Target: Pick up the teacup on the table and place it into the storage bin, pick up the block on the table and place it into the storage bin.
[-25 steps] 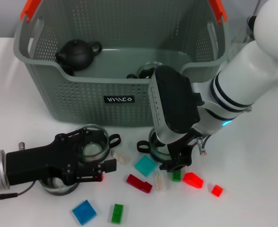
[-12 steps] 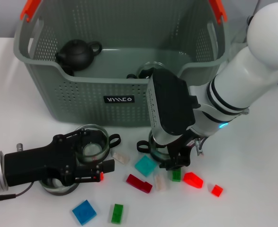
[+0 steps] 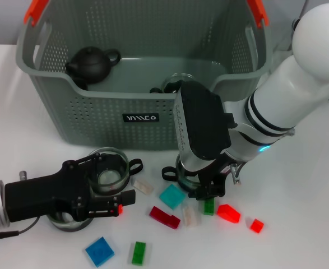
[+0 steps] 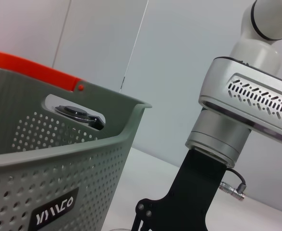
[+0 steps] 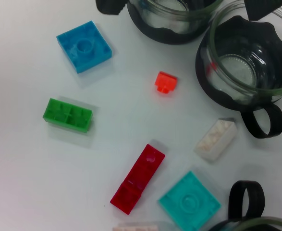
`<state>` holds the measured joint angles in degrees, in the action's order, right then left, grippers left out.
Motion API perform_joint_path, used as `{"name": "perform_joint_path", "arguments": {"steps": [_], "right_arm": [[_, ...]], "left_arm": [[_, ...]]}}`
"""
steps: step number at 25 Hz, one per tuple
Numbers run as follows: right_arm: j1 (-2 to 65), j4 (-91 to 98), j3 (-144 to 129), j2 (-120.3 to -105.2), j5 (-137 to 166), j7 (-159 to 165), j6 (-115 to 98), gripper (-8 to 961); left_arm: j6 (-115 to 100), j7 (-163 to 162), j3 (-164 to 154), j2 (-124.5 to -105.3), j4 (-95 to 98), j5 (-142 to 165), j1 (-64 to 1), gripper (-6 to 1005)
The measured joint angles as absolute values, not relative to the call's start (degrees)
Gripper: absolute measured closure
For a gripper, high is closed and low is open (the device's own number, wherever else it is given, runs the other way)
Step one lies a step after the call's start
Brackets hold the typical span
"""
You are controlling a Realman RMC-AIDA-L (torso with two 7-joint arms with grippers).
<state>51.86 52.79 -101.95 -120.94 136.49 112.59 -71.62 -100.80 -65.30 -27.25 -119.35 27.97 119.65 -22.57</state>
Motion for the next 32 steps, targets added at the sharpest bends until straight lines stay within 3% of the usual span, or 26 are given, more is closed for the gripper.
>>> {"name": "perform_joint_path", "arguments": {"steps": [15,26,31,32], "right_arm": [[51.84,52.2,-102.58,-120.94,136.49,112.59,-71.63,513],[51.71,52.03,-103.71,-120.88,136.61,112.71,-71.38,660],[51.76,52.32,-103.42,-120.84,136.36,112.76,-72.33,873],[51.79,52.49,-103.23,-120.85,136.19,112.76,-72.64,875]], "left_arm": [[-100.75,-65.3,-27.25,-119.46,27.95,119.64,-22.5,66],[-100.54,-65.3,-27.25,-119.44,27.95,119.62,-22.5,66],[-100.54,-65.3,-27.25,-119.44,27.95,119.63,-22.46,67],[-100.54,-65.3,-27.25,-119.44,27.95,119.65,-22.45,67]]}}
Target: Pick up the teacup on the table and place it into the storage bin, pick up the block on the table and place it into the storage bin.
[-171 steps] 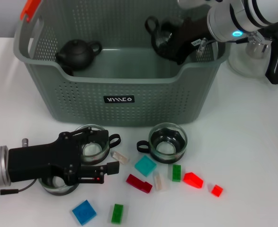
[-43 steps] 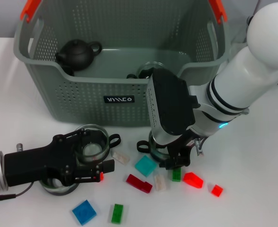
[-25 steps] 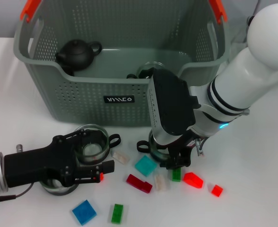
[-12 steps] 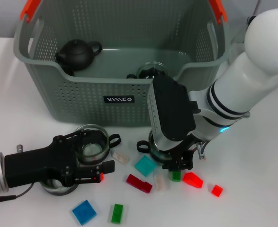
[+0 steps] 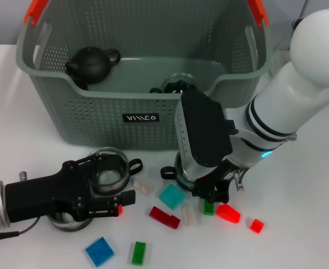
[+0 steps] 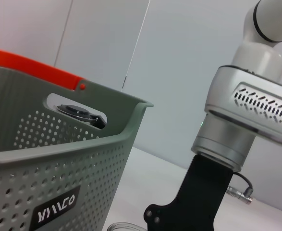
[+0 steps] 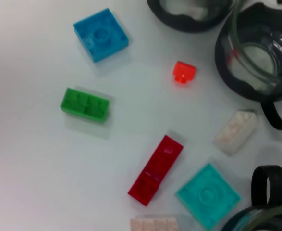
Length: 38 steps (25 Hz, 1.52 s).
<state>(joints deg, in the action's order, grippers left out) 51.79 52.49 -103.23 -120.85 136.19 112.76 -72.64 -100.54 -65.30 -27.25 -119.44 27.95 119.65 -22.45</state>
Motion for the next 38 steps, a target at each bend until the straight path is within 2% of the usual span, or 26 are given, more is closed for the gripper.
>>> {"name": "perform_joint_path", "arguments": {"steps": [8,23,38], "right_arm": [[51.32,55.27,-101.52,-120.61,135.43,112.92,-76.21,892],[49.08,74.33,-89.73,-120.34,135.09,117.17,-99.11,896],[52.89,87.27,-73.23,-120.23,127.86,115.39,-97.37,897]], "left_arm": [[-100.68,-65.3,-27.25,-119.26,27.98,119.78,-22.39,67],[-102.26,-65.3,-27.18,-118.84,28.82,119.71,-21.16,66],[-102.31,-64.47,-27.16,-118.82,29.29,119.6,-20.46,66]]}}
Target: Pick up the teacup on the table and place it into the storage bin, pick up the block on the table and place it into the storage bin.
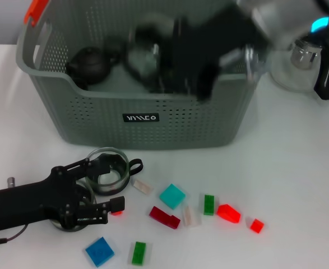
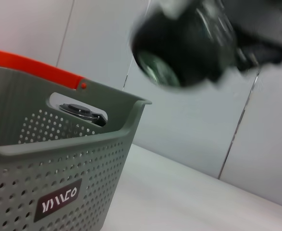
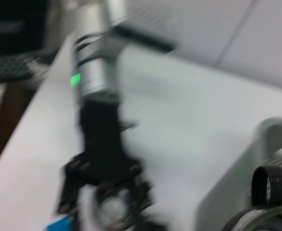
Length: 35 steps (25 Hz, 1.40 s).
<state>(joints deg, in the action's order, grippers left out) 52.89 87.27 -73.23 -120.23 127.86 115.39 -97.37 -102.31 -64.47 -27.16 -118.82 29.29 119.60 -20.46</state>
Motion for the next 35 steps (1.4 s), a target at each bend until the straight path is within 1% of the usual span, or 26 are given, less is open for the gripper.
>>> {"name": "perform_joint_path", "arguments": {"steps": [5,11,18,26,35], "right_arm": [[54.11,81.87,-67.38,-119.45,128.55,114.06,-90.92,897],[58.64,65.99,-64.9,-118.09,129.17,114.21,-81.59,897],[64.39,47.79,-64.88,-117.52,133.47,113.88,-71.69,897],[65.7,38.7,-65.3,-117.84,136.14,113.78,-65.54,896],[65.22,36.42,-65.61,-117.73,136.15,113.78,-63.05,897]], "left_arm": [[-102.31,-64.4,-27.16,-118.9,29.27,119.84,-20.45,66],[-102.31,-64.41,-27.26,-118.9,29.32,120.04,-20.53,67],[-102.65,-64.41,-27.4,-118.66,30.48,120.14,-20.64,66],[-102.6,-64.42,-27.61,-118.47,30.59,120.15,-20.99,67],[-102.51,-64.43,-27.43,-118.47,30.57,120.15,-21.0,67]]}}
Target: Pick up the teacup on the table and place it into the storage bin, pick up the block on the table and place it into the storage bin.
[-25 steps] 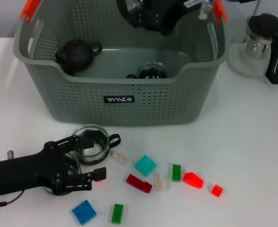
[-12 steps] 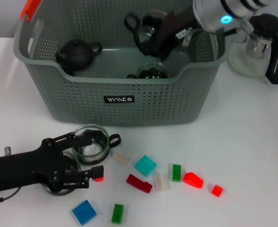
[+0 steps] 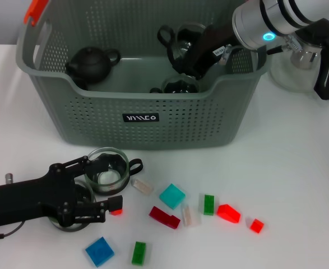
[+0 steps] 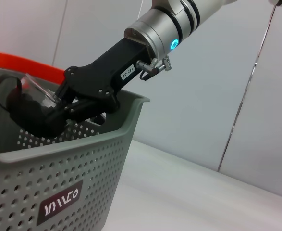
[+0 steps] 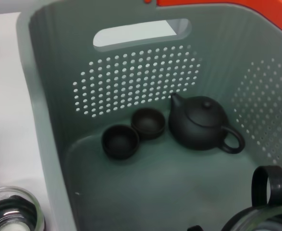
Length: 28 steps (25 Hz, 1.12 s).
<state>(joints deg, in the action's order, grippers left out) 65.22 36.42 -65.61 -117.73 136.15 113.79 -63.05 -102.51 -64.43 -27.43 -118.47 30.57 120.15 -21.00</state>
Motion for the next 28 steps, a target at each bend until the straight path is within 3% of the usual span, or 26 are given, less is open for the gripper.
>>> {"name": "perform_joint_path", "arguments": {"steps": [16,28], "right_arm": [[65.8,34.59,-65.78,-118.24,138.86,114.79,-61.25,896],[65.63,34.66,-65.92,-118.24,139.01,114.8,-61.29,800]], "left_arm": [[-102.67,-64.43,-27.48,-118.56,30.33,120.15,-20.84,67],[-102.61,-64.43,-27.43,-118.57,30.32,120.15,-20.83,67]]}}
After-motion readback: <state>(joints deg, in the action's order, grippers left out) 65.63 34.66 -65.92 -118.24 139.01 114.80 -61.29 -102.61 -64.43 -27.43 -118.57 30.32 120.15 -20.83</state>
